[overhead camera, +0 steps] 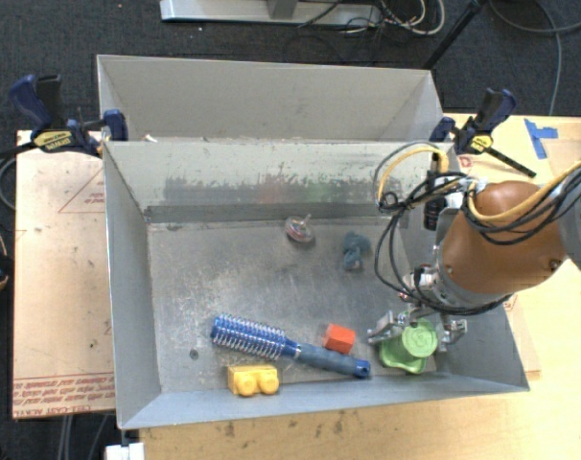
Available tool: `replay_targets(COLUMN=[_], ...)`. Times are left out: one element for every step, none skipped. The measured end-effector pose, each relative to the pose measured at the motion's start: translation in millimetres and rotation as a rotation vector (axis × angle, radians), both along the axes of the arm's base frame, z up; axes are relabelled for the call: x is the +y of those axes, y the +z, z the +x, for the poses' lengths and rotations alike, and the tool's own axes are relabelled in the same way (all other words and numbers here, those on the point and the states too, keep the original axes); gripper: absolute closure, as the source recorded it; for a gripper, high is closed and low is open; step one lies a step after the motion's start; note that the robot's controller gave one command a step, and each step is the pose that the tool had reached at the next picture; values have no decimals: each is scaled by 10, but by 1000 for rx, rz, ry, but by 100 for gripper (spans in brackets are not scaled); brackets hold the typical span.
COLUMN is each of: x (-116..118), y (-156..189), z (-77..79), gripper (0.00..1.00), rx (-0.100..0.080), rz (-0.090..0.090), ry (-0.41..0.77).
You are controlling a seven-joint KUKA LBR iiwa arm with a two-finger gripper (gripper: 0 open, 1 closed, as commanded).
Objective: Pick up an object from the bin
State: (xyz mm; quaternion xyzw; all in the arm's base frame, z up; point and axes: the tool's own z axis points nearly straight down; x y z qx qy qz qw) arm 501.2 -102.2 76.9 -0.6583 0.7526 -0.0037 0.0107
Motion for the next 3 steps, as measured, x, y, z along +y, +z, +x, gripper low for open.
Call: replay_targets(x=[9,-5,387], y=[3,1680,1522], z=[3,51,-42], gripper=[100,100,100], rx=[-1,12,21], rz=[2,-7,-7], ry=[1,-61,191])
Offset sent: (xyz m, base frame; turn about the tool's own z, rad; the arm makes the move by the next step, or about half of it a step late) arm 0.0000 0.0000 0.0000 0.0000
